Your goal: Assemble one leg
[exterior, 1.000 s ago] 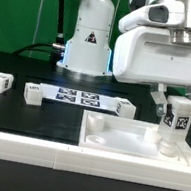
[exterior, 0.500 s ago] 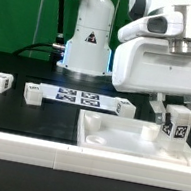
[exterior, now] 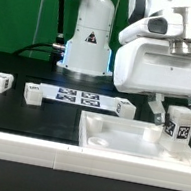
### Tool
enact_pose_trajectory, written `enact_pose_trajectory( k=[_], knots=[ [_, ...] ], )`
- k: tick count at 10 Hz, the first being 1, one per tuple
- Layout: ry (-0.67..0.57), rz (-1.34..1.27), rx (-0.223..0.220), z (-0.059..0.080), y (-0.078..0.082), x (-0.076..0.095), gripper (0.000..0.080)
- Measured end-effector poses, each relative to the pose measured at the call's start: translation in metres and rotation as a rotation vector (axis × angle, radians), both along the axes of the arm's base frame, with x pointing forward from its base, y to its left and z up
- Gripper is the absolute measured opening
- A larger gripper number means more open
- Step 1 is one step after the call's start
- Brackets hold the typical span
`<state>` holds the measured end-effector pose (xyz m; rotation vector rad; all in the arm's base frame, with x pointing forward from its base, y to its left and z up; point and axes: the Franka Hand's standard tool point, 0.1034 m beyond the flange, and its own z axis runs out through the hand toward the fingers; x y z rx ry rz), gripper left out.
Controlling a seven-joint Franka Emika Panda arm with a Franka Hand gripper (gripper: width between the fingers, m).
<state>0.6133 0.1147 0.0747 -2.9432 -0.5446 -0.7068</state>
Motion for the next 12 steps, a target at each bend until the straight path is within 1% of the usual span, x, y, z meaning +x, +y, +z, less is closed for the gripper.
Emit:
enact_pose_trajectory(
  k=[1, 2, 3, 5, 9, 11, 12],
  knots=[
    [0.0, 0.0, 0.0, 0.0, 0.0, 0.0, 0.047],
    [0.0, 0.0, 0.0, 0.0, 0.0, 0.0, 0.0613],
    [0.0, 0.0, 0.0, 0.0, 0.0, 0.0, 0.0638],
    [0.0, 0.0, 0.0, 0.0, 0.0, 0.0, 0.0648],
    [0.007, -0.009, -0.001, 0.011, -0.007, 0.004, 0.0648],
    [0.027, -0.006, -0.001, 0.01, -0.006, 0.003, 0.0648],
    [0.081, -0.004, 0.001, 0.006, -0.002, -0.001, 0.0648]
  ],
)
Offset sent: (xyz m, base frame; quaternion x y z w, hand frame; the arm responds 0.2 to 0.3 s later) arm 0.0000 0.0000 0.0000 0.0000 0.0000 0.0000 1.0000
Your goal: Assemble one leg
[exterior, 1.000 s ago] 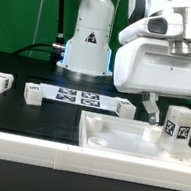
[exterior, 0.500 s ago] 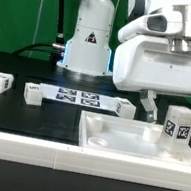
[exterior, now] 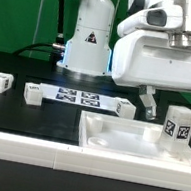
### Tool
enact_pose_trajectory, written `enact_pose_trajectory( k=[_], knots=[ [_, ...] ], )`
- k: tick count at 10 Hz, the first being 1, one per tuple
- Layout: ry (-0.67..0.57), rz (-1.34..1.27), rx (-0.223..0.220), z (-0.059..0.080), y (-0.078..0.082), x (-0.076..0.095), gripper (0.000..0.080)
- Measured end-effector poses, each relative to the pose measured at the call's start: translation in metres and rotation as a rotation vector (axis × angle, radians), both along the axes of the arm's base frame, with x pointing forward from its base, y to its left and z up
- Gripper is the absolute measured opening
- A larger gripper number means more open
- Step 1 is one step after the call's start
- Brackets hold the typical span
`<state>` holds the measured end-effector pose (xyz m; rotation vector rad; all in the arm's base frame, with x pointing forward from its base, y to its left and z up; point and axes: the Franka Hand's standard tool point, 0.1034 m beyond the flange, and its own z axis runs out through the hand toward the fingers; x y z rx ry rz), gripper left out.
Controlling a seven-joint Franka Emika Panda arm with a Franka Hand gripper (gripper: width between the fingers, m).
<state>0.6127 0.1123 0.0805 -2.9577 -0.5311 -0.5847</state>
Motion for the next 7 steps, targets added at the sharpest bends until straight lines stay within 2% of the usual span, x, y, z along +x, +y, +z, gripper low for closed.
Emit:
enact_pose_trajectory(
  k=[4, 5, 6, 7],
  knots=[
    [0.252, 0.022, -0.007, 0.002, 0.01, -0.003, 0.0648],
    [0.346, 0.032, -0.01, 0.002, 0.011, -0.009, 0.0648],
    [0.409, 0.046, -0.015, 0.003, 0.013, -0.008, 0.0648],
    [0.409, 0.049, -0.016, 0.004, 0.012, -0.002, 0.0648]
  ],
)
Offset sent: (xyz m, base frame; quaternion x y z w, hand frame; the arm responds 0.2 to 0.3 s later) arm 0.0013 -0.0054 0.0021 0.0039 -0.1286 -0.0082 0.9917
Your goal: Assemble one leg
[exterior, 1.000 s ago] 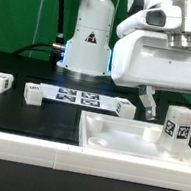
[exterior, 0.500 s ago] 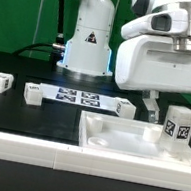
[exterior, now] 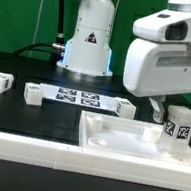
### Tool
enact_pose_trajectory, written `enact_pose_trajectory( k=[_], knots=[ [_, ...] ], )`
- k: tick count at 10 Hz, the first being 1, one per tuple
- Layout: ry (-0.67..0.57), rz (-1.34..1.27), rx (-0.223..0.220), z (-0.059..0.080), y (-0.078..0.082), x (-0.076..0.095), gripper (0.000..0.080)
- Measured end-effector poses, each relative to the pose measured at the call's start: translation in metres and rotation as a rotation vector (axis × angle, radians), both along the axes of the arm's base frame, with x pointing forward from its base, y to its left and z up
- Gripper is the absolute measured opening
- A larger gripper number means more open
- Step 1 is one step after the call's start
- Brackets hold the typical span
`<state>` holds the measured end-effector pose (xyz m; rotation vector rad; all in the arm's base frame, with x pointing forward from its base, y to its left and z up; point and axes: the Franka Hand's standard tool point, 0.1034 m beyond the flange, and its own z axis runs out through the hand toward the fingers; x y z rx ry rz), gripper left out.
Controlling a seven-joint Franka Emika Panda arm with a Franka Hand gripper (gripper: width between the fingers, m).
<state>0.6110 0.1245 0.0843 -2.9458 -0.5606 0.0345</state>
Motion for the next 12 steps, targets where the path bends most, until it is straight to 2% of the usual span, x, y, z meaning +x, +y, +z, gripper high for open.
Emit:
enact_pose_trajectory(
  k=[2, 6, 7, 8, 9, 12],
  knots=[
    [-0.04, -0.015, 0.002, 0.0013, -0.0099, 0.009, 0.0648],
    [-0.11, -0.023, 0.002, -0.0024, -0.0094, 0.0122, 0.0621],
    [-0.111, -0.024, 0.002, -0.0023, -0.0099, 0.0125, 0.0442],
    [-0.11, -0.024, 0.002, -0.0025, -0.0099, 0.0124, 0.0442],
    [-0.11, -0.024, 0.002, -0.0027, -0.0098, 0.0124, 0.0291],
    [-0.106, -0.05, 0.003, -0.0027, -0.0096, 0.0123, 0.0291]
  ],
)
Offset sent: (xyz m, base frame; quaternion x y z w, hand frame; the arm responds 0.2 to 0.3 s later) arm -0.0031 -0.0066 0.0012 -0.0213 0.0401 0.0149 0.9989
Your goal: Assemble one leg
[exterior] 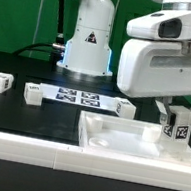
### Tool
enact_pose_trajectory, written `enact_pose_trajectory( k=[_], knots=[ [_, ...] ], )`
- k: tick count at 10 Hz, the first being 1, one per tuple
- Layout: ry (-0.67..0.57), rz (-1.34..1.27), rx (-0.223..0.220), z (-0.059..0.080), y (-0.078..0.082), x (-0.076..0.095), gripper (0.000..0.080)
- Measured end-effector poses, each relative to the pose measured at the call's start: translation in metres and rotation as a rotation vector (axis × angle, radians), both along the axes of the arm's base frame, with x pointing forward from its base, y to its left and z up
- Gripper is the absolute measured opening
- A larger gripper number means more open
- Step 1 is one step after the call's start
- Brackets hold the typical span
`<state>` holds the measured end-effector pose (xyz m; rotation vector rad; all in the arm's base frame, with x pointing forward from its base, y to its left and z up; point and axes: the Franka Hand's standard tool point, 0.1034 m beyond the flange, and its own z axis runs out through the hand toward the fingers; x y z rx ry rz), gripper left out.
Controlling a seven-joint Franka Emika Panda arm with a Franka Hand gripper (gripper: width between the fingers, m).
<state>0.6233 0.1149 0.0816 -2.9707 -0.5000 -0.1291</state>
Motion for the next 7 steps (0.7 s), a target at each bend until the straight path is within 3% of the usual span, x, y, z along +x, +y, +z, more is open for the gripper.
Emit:
enact_pose_trajectory(
  k=[2, 7],
  knots=[
    [0.016, -0.146, 0.011, -0.0003, 0.0008, -0.0001, 0.0291],
    [0.049, -0.807, 0.04, -0.0014, -0.0027, -0.0011, 0.0292]
  ],
)
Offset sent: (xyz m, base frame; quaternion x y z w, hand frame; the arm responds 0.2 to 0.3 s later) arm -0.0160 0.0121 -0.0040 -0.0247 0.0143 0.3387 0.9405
